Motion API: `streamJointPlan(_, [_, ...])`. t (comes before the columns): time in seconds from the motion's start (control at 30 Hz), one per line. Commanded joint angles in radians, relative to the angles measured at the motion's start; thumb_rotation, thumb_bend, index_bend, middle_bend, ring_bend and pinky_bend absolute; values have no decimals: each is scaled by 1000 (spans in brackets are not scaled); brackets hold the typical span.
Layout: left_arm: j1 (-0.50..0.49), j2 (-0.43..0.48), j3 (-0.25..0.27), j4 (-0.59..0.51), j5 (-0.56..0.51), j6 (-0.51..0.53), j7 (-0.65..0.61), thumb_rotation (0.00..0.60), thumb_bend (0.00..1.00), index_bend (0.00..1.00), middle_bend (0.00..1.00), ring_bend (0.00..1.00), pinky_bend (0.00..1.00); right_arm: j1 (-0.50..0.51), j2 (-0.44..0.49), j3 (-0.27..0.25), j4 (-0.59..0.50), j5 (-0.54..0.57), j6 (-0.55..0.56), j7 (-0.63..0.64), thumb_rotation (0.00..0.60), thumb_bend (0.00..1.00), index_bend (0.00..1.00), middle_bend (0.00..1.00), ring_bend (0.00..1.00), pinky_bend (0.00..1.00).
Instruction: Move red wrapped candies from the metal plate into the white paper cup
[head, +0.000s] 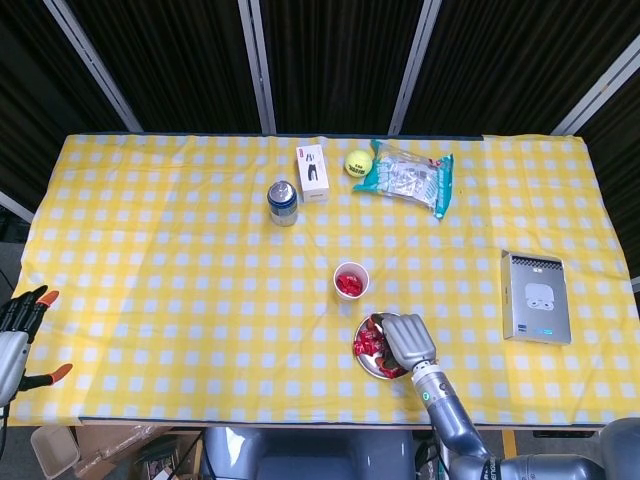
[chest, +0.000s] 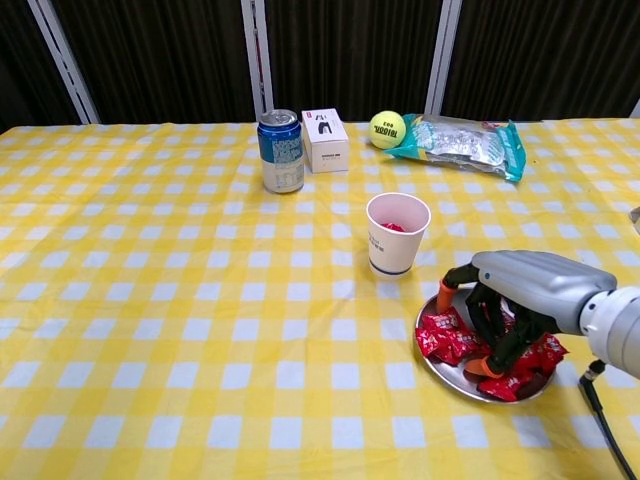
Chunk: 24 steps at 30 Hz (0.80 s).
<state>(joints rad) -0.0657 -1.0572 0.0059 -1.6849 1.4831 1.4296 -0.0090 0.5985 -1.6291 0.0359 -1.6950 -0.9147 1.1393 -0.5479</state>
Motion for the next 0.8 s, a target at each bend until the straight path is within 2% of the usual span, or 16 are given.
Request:
streamJointPlan(0.03, [0,0,-1,0,-1,0,2,600,8,0,0,0,0,-6,-10,-1,15,-8,-9,15,600,273,450,654,599,904])
streamJointPlan(0.13, [0,0,0,-1,-2,0,2,600,9,0,0,0,0,-11,-20,-1,28,-26,-12,34,600,373,527,670,630,904])
streamJointPlan(0.3, [1,0,0,-3,-2,0,3,600,8,0,0,0,0,-19,-35,7,47,-51,-12,60,600,487,574,693,641,904])
streamJointPlan(0.53, [0,2,0,-3,-4,-2,0,600,8,0,0,0,0,-23,-29,26,47,-57,-12,68,600,511,576,694,642,904])
streamJointPlan(0.8, [0,3,1,-6,-3,-5,-3,600,8,0,0,0,0,-16,15,66,-3,-71,5,56,600,512,576,694,642,904])
